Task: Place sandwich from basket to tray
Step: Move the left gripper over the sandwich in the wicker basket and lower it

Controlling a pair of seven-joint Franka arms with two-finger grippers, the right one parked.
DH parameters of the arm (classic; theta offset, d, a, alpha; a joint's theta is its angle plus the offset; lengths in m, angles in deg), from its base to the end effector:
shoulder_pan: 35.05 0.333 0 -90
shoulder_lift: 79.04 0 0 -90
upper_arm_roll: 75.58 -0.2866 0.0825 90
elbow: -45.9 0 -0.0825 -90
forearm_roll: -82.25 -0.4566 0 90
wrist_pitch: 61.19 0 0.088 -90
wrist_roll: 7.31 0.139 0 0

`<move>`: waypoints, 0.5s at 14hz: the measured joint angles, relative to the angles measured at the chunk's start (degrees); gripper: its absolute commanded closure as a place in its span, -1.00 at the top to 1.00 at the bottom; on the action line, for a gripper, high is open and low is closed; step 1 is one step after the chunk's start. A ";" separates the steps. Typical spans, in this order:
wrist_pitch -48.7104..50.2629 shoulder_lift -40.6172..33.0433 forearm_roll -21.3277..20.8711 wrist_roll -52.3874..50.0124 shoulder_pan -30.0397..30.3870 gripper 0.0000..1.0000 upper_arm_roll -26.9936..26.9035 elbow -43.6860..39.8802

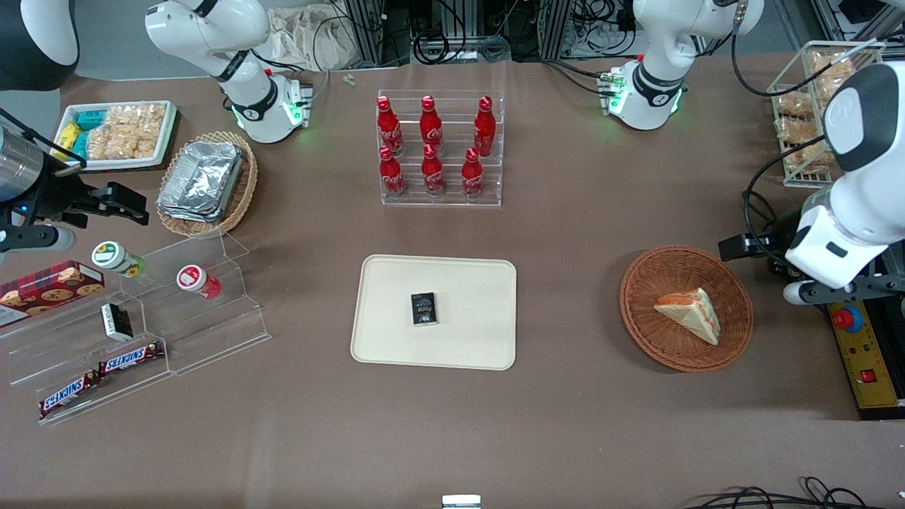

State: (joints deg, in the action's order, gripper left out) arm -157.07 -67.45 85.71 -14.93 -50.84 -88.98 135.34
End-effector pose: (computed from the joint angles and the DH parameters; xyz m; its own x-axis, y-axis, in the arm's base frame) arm 0.6756 -0.0445 0.4478 0.9917 0.0968 -0.0852 0.0973 -0.9953 0.0015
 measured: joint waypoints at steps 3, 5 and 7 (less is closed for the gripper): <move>-4.47 2.01 0.07 -3.10 0.18 0.99 -1.42 2.16; -10.76 2.65 0.17 -9.06 0.30 0.99 -2.17 6.48; -19.01 2.88 0.25 -17.80 0.32 0.99 -2.25 12.50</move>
State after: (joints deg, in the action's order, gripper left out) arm -176.08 -64.58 85.95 -32.73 -50.52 -91.23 147.84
